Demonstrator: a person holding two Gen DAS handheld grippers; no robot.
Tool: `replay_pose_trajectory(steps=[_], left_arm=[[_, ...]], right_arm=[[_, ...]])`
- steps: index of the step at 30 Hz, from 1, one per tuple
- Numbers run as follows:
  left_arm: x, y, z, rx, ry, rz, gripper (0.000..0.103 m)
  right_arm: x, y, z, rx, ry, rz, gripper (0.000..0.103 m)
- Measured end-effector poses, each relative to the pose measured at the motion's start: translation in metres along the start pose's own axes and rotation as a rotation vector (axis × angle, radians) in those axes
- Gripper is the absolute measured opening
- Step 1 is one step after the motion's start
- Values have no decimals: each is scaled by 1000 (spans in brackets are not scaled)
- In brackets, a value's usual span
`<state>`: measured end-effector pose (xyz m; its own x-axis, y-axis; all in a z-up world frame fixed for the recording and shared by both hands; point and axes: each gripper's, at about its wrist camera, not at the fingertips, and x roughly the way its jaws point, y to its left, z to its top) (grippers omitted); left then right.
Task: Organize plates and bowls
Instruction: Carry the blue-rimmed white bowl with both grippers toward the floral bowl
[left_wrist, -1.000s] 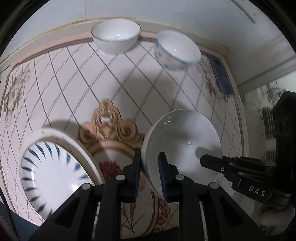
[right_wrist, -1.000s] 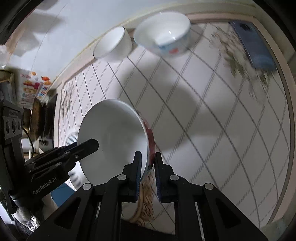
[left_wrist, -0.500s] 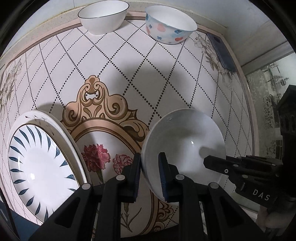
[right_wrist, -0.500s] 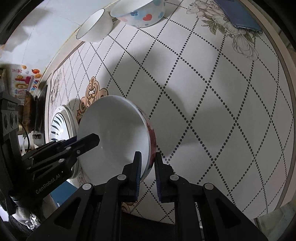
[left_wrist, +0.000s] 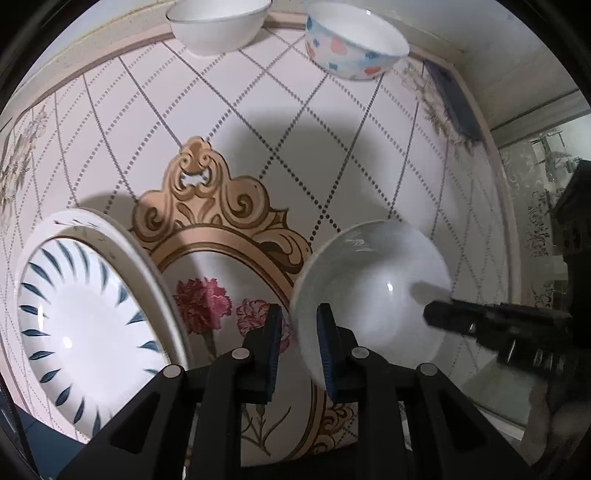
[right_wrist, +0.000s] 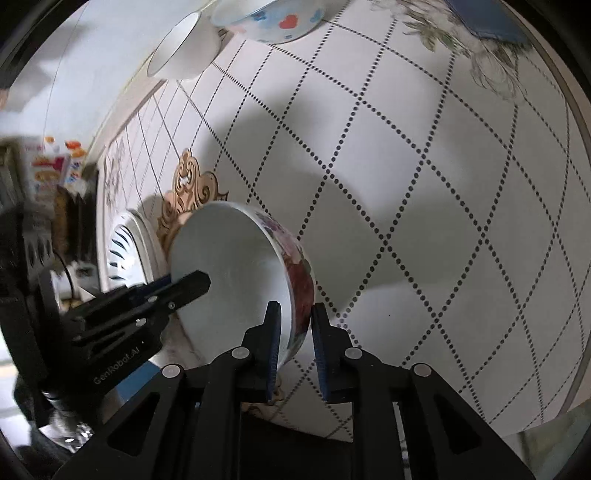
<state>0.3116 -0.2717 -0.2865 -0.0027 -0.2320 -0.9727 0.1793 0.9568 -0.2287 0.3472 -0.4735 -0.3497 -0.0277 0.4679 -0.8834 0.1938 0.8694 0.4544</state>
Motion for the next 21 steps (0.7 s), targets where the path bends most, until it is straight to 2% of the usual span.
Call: replay_pose_trajectory(steps=[2, 5, 9, 13, 17, 19, 21], left_arm=[[-19, 3, 5, -7, -31, -1, 19], [-42, 10, 18, -31, -86, 2, 26], [-60, 16, 60, -88, -146, -11, 26], [-58, 14, 115, -152, -165, -52, 26], [-42, 3, 165, -156, -158, -26, 26], [-32, -1, 183, -154, -143, -27, 26], [-18, -6, 203, -137, -126, 4, 26]], right_arm=[[-9, -5, 3, 29, -2, 17, 21], [-37, -11, 15, 51, -55, 47, 33], [-70, -13, 46, 52, -144, 78, 45], [-84, -16, 91, 70, -226, 94, 45], [-94, -17, 138, 109, -325, 135, 45], [-93, -20, 162, 136, -335, 164, 45], [-90, -22, 183, 149, -340, 162, 45]])
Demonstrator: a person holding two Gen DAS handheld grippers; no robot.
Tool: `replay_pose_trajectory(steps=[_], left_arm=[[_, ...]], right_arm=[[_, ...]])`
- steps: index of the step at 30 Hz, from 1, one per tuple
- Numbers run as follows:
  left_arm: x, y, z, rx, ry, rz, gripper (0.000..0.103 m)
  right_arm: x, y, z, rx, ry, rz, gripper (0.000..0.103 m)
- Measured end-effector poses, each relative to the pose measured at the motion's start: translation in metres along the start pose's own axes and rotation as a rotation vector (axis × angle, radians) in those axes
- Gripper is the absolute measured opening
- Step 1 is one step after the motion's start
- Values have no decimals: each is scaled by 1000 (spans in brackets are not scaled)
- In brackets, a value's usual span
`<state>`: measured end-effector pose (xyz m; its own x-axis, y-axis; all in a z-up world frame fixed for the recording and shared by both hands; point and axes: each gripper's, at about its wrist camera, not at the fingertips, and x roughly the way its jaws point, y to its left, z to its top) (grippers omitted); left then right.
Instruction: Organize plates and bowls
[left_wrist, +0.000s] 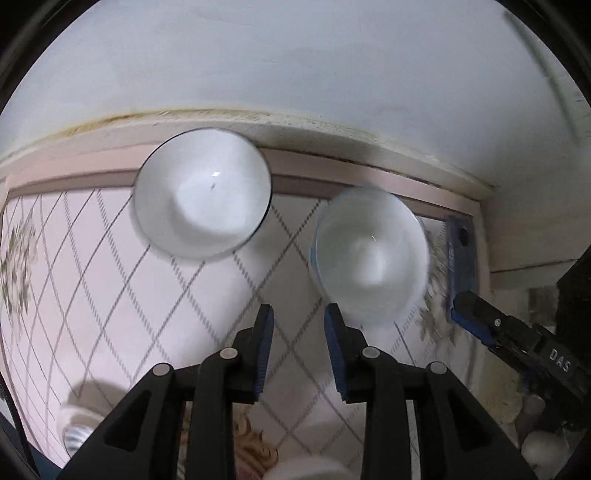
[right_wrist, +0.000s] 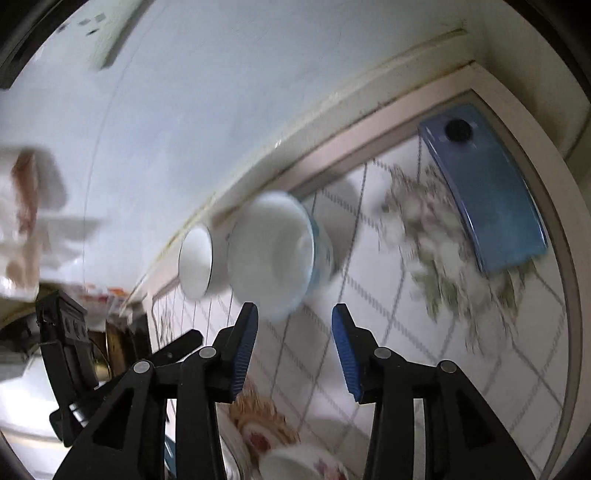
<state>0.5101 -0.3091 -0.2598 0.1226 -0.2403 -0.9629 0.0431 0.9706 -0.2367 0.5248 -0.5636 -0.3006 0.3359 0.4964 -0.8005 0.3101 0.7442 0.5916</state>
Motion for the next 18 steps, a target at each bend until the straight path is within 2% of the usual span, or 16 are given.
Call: replay_pose_trajectory(steps=[4, 8, 9, 10, 11, 18], left_arm=[[29, -11, 22, 37, 43, 36, 26], [50, -20, 30, 78, 77, 51, 26], [53, -23, 29, 107, 72, 68, 25], [53, -27, 28, 139, 54, 87, 20], [52, -29, 27, 152, 46, 90, 14], [40, -41, 16, 197, 15, 104, 12]], right_arm=[[29, -1, 30, 10, 25, -36, 45], [58, -9, 42, 43, 59, -46, 45], [65, -12, 42, 55, 68, -48, 40], [72, -13, 42, 60, 69, -45, 33], [77, -14, 42, 58, 71, -37, 16], [81, 0, 29, 3, 44, -93, 14]])
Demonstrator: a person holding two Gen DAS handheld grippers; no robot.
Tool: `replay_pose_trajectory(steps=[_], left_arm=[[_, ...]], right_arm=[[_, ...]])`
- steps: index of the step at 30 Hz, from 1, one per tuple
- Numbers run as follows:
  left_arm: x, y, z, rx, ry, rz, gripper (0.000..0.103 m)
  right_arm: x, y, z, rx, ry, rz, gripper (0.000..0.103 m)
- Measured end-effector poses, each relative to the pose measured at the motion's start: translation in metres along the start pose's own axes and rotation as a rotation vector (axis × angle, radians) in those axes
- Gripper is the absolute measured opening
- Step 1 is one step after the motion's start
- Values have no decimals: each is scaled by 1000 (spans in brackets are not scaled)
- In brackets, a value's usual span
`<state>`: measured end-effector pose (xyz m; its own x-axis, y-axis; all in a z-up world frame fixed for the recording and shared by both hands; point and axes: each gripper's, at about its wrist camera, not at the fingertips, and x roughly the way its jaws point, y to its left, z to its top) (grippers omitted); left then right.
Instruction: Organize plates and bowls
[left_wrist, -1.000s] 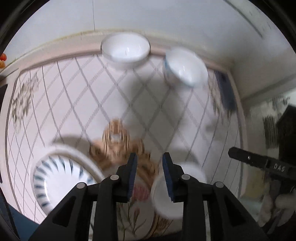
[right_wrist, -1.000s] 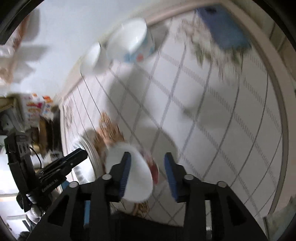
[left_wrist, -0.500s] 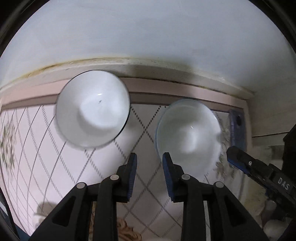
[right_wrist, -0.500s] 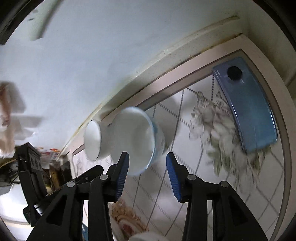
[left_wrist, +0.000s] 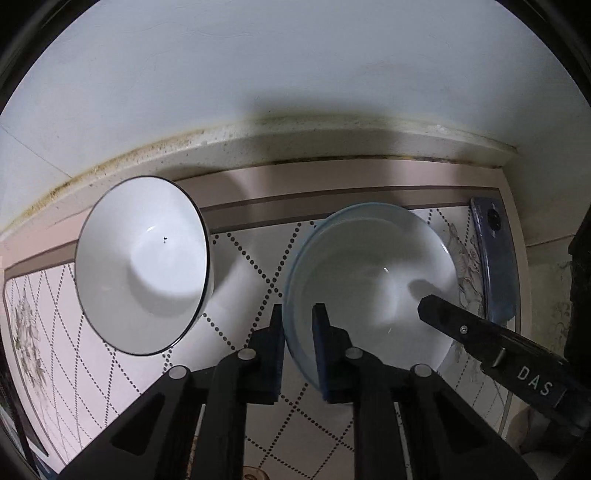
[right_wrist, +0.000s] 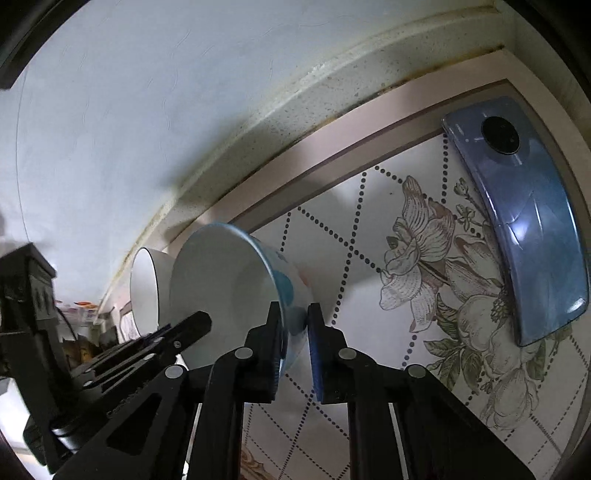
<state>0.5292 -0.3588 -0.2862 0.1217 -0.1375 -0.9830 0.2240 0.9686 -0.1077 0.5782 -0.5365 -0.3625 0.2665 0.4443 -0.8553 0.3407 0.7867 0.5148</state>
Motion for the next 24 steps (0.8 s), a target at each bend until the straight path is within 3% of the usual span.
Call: replay_pose_trajectory(steps=[5, 12, 18, 24], left_arm=[[-21, 0, -8, 40, -32, -3, 12], [-74, 0, -44, 76, -89, -42, 12], [-113, 4, -103, 111, -117, -101, 12], [-127, 4, -154, 127, -110, -133, 12]], right_arm=[[-10, 3, -13, -5, -7, 5, 14], [-50, 17, -43, -53, -47, 3, 14], [-93, 28, -96, -92, -71, 3, 14], [-128, 28, -161, -117, -53, -12, 15]])
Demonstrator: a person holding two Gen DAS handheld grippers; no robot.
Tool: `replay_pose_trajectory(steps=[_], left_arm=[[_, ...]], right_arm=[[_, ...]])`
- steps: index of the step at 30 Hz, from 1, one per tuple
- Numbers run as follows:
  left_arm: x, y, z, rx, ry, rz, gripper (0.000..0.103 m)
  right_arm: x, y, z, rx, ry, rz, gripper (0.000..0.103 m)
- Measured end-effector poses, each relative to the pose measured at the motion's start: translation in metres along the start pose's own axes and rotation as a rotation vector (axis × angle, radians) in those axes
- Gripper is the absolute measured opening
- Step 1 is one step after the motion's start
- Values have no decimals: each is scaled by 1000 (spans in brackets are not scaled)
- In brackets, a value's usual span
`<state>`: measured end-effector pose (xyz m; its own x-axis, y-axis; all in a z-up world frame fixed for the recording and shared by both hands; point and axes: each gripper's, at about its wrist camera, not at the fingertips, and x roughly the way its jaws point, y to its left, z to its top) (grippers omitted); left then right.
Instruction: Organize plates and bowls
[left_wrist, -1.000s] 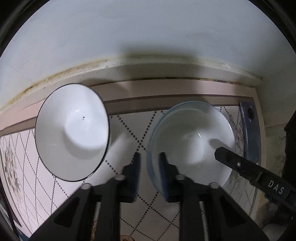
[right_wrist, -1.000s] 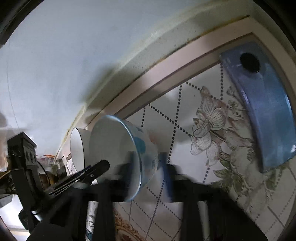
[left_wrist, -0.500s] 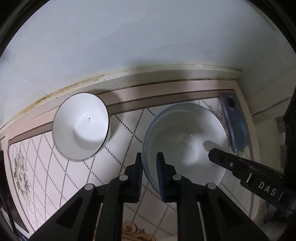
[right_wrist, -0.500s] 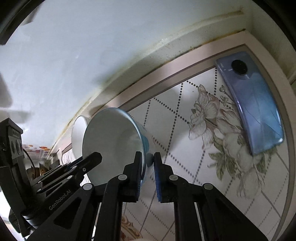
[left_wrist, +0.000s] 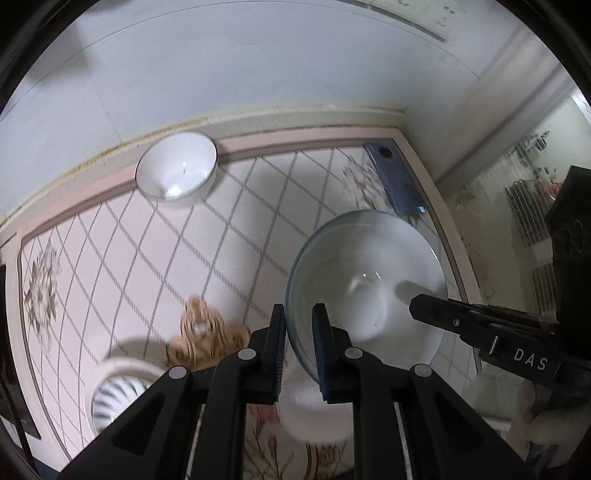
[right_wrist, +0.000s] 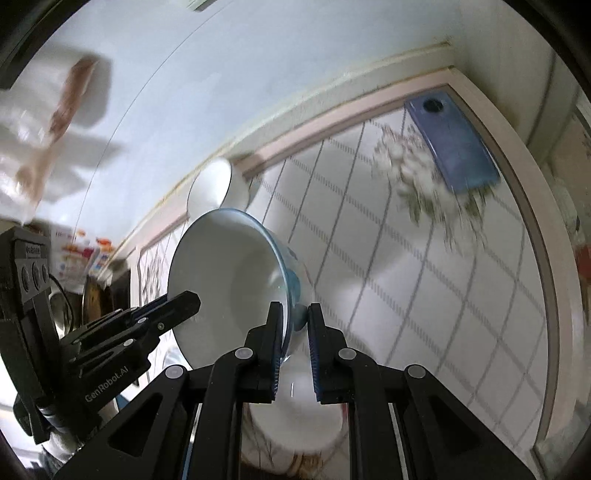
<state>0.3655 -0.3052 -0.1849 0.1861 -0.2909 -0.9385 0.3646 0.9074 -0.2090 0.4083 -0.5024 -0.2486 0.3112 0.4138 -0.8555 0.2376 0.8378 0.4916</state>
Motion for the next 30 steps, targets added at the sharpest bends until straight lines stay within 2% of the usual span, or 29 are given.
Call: replay_pose_trajectory(steps=[5, 11, 19, 30], left_arm=[[-4, 1, -36, 11, 30, -14, 12], [18, 4, -64, 14, 90, 2, 12], [40, 7, -76, 24, 130, 20, 12], [50, 3, -81, 50, 166, 60, 12]], right_arm=[[-13, 3, -50, -10, 34, -11, 15], [5, -5, -87, -13, 89, -42, 15], [31, -12, -101, -19, 144, -84, 15], [46, -15, -102, -33, 192, -119, 15]])
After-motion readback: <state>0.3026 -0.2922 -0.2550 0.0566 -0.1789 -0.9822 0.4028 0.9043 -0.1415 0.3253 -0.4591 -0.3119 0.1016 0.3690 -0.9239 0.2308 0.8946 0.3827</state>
